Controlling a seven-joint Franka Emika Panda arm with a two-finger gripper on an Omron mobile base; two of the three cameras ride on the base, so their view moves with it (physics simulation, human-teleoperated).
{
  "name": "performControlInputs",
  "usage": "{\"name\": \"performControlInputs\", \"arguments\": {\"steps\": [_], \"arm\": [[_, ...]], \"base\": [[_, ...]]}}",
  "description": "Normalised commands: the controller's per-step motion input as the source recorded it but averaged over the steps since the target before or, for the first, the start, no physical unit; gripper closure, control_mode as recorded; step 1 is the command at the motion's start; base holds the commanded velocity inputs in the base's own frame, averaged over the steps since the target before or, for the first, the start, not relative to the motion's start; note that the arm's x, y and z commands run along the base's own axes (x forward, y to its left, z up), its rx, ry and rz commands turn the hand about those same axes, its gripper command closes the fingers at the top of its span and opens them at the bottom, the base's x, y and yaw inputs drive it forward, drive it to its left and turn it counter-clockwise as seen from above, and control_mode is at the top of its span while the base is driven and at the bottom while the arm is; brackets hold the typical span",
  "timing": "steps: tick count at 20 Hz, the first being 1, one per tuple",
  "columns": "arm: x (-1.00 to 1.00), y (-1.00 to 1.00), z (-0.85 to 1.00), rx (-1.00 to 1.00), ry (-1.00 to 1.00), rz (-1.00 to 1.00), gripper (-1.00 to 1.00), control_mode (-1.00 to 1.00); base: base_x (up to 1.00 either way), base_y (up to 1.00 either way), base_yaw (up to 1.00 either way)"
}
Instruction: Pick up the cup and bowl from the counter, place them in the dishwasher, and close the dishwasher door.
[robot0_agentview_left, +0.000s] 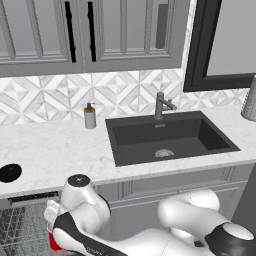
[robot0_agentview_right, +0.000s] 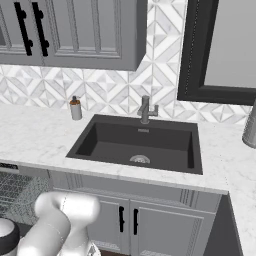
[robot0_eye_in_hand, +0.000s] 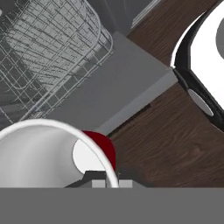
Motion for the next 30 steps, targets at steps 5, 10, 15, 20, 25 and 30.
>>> {"name": "performControlInputs", "arguments": {"steps": [5, 10, 15, 20, 25, 30], "arm": [[-0.30, 0.00, -0.29, -0.07, 0.00, 0.04, 1.00, -1.00], [-0.04, 0.00, -0.55, -0.14, -0.02, 0.04, 1.00, -1.00], [0.02, 0.03, -0.41, -0.14, -0.22, 0.02, 1.00, -1.00], [0.33, 0.07, -0.01, -0.01, -0.05, 0.00, 1.00, -1.00], [0.45, 0.02, -0.26, -0.02, -0.01, 0.00, 1.00, -1.00], [0.34, 0.10, -0.42, -0.05, -0.07, 0.00, 1.00, -1.00]], "base": [[0.00, 0.00, 0.00], [0.00, 0.00, 0.00], [0.00, 0.00, 0.00], [0.00, 0.00, 0.00], [0.00, 0.00, 0.00], [0.00, 0.00, 0.00]]}}
